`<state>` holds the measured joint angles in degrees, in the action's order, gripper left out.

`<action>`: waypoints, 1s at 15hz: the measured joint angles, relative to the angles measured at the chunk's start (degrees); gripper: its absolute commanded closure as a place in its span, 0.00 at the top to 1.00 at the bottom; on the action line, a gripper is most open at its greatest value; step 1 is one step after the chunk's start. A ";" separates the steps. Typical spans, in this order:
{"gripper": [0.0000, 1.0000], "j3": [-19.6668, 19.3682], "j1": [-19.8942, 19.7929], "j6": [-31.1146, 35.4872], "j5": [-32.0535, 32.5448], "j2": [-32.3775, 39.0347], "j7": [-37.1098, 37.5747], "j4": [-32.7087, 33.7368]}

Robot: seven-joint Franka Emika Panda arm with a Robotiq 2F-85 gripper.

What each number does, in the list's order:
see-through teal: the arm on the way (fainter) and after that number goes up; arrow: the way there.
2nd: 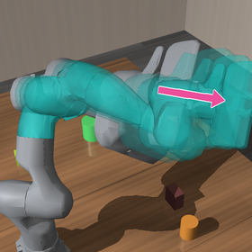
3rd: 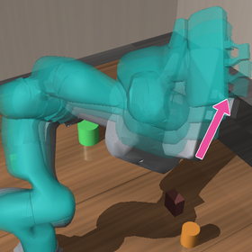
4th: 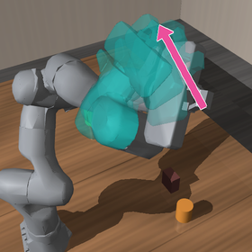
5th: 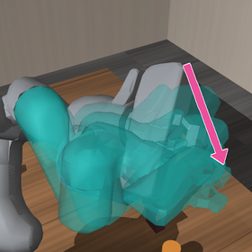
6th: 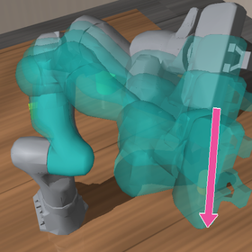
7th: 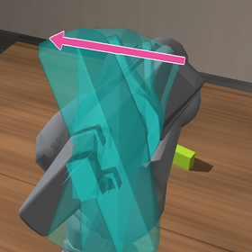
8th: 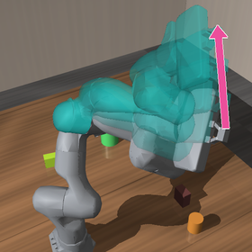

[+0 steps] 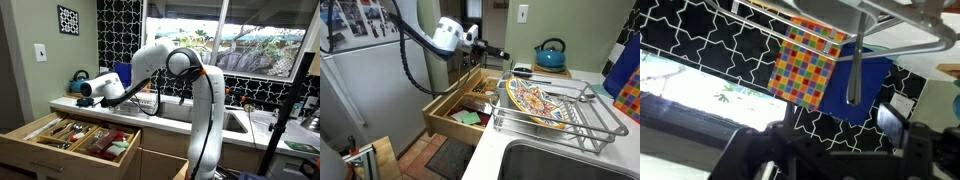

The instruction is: Take a spoon from the drawer and put it in the utensil holder on the plate stand

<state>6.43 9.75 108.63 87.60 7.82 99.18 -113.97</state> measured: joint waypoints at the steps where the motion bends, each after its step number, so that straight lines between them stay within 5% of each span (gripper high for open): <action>1: 1.00 0.36 0.00 -0.03 -2.26 -0.91 -0.76 0.24; 11: 1.00 1.50 -0.23 -6.39 -38.41 -7.83 -16.72 8.39; 15: 1.00 1.48 -0.26 -13.49 -46.30 -7.73 -16.81 11.90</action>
<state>7.91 9.49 95.14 41.30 0.09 82.38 -102.07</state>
